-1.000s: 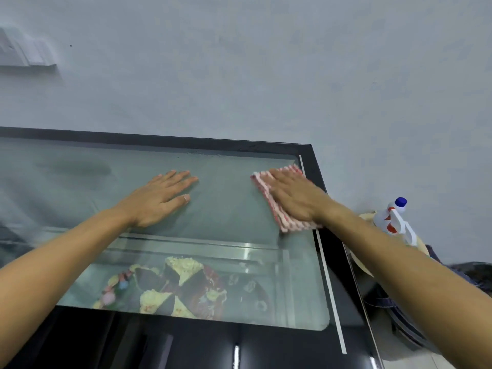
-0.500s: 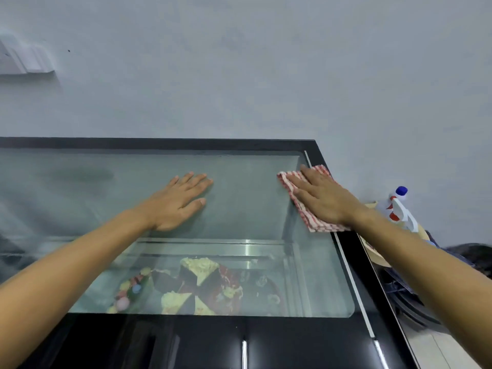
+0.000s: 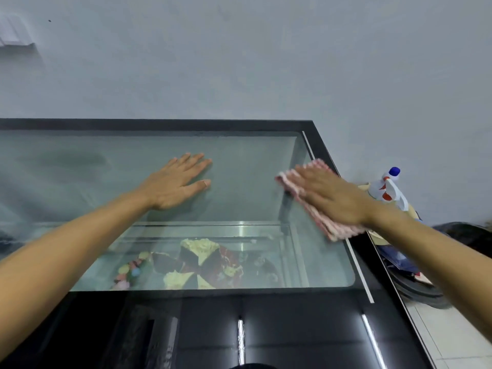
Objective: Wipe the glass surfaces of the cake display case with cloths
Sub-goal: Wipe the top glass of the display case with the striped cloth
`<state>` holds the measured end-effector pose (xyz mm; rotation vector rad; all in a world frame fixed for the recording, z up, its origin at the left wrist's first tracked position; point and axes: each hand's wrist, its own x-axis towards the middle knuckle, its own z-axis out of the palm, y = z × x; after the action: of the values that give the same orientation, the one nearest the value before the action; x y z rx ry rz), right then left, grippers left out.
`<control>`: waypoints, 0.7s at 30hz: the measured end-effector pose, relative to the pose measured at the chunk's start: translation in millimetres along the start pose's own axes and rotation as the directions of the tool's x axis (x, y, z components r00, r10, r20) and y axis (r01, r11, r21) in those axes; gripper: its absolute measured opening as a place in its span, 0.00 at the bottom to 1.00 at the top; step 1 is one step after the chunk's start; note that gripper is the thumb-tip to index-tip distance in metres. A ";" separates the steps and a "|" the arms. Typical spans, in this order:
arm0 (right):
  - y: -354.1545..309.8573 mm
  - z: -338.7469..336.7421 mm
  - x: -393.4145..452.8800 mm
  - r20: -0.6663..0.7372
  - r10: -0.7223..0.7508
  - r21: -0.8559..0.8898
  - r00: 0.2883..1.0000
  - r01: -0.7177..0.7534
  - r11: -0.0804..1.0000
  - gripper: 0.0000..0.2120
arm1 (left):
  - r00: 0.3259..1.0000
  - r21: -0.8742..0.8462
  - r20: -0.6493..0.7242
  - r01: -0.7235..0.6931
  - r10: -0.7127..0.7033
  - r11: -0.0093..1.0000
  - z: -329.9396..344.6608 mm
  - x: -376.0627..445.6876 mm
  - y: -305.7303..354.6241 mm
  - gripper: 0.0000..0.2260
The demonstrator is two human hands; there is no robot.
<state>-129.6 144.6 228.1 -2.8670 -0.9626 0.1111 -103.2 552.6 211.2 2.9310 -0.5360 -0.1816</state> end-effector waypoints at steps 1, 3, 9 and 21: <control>8.1 -0.3 20.1 -0.015 0.101 0.001 0.995 -0.101 0.995 0.25 | 1.000 0.001 -0.002 0.004 -0.004 1.000 0.6 -0.4 0.3 0.44; -0.4 3.9 57.1 -0.039 0.191 -0.032 0.981 -0.192 0.981 0.26 | 1.000 0.005 -0.005 0.009 -0.009 1.000 0.5 -0.4 0.1 0.43; -150.0 23.1 -16.1 -0.006 -0.453 -0.153 0.891 0.447 0.881 0.27 | 1.000 -0.001 0.002 0.005 -0.005 1.000 -2.1 -2.5 0.8 0.41; -88.5 13.7 44.0 -0.081 -0.120 -0.223 0.989 0.100 0.970 0.29 | 0.999 0.014 -0.025 0.028 -0.028 1.000 -0.7 -5.1 5.9 0.42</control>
<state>-148.8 242.4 224.9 -2.9723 -1.1807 -0.1478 -109.9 549.1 213.4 2.9520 -0.4952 -0.1444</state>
